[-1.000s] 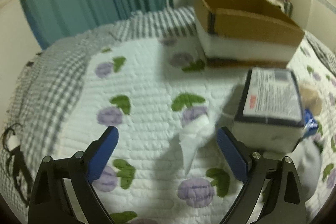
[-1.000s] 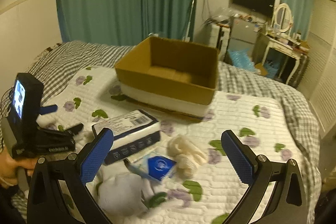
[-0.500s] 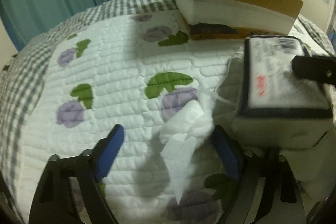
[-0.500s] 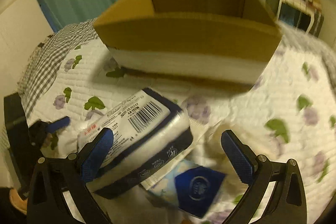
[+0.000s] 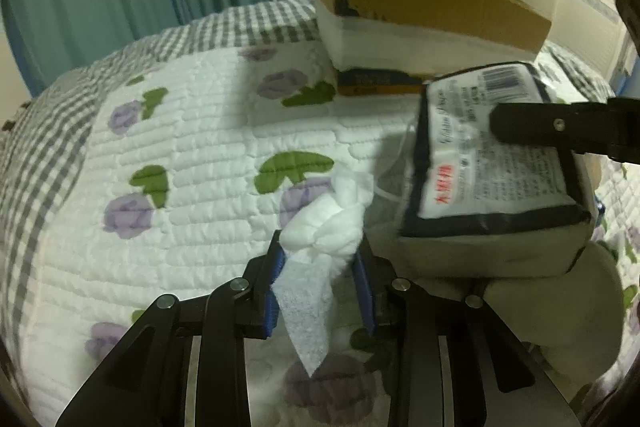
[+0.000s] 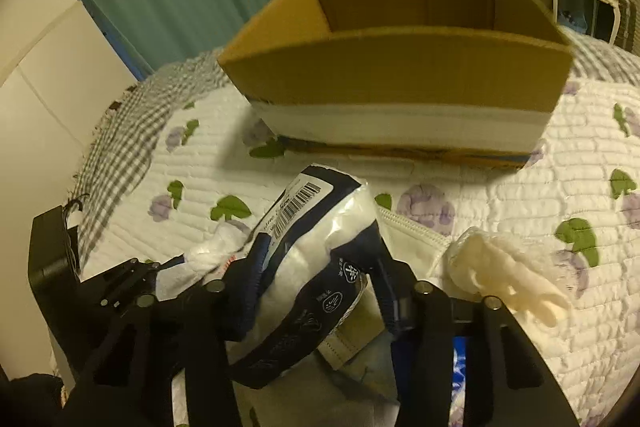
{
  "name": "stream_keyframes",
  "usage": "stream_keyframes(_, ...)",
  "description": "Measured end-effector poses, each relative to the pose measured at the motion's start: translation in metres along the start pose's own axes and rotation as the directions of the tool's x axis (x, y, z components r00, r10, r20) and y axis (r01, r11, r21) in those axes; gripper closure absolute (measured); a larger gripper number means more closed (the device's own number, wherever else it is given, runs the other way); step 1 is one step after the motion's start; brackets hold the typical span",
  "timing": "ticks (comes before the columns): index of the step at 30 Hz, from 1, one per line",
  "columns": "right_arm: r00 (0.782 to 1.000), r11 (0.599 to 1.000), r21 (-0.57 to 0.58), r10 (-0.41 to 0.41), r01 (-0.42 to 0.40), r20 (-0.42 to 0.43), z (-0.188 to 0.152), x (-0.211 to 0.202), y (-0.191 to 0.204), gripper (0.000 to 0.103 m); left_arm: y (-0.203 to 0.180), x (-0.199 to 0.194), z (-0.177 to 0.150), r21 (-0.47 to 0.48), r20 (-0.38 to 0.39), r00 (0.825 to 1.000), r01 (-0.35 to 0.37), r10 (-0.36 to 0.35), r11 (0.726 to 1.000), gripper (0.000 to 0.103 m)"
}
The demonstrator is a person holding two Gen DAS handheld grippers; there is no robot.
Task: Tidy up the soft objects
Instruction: 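Grasp the white tissue with the left tool while the right tool grasps the wet-wipe packet, then carry tissue and wipe packet into the cardboard box and release both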
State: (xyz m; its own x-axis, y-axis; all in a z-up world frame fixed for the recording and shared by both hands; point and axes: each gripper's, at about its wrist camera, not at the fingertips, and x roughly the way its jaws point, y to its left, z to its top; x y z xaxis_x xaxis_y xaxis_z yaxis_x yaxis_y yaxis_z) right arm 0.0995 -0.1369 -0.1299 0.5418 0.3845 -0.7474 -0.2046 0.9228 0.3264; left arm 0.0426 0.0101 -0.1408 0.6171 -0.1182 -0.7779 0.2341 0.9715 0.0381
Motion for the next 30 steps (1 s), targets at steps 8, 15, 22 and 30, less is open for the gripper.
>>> stream_keyframes(8, 0.994, 0.994, -0.101, -0.03, 0.041, 0.107, -0.001, -0.056, 0.017, 0.058, 0.01, -0.042, 0.015, -0.053, 0.077, 0.997, 0.029, -0.024, 0.998, 0.072)
stream_keyframes(15, 0.971, 0.984, -0.15, -0.056, 0.093, 0.232, 0.005, -0.117, 0.025, 0.058, 0.006, -0.095, 0.031, -0.065, 0.191, 0.981, 0.036, -0.023, 0.997, 0.072)
stream_keyframes(22, 0.937, 0.981, -0.146, -0.072, 0.129, 0.342, 0.019, -0.178, 0.027, 0.058, 0.0, -0.142, 0.053, -0.066, 0.283, 0.956, 0.099, -0.077, 0.993, 0.072)
stream_keyframes(30, 0.872, 0.966, -0.17, -0.093, 0.196, 0.48, 0.046, -0.244, 0.037, 0.058, -0.003, -0.178, 0.089, -0.047, 0.412, 0.908, 0.106, -0.077, 0.993, 0.072)
